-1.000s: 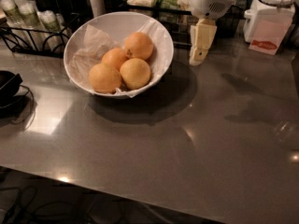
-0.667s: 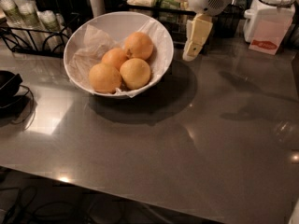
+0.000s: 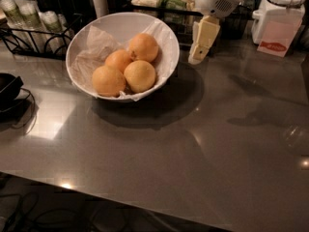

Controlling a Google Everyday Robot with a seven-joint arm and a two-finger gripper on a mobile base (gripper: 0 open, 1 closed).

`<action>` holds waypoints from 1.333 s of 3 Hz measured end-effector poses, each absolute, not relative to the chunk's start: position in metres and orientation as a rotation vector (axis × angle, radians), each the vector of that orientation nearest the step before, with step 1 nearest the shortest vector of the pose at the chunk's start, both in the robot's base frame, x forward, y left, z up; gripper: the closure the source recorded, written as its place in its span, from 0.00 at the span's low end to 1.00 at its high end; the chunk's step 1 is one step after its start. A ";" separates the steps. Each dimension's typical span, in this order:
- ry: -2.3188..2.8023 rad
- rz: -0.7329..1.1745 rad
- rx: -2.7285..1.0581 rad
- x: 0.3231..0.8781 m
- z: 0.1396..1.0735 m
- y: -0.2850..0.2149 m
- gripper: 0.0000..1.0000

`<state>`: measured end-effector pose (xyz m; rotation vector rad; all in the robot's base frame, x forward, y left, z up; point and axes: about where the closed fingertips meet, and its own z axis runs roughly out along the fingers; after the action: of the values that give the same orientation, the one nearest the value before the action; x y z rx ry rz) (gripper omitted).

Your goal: Pick orange from white bowl

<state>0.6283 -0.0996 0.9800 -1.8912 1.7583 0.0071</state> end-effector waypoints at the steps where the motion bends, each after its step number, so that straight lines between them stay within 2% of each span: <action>1: 1.738 0.040 -1.824 0.639 0.982 -0.093 0.00; 4: 1.742 0.096 -1.757 0.649 0.980 -0.085 0.00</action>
Offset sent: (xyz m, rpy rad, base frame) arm 0.0321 0.0188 0.0148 0.2188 -0.0534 -0.0606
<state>0.6494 -0.0849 0.9804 -1.7566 1.7416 0.0955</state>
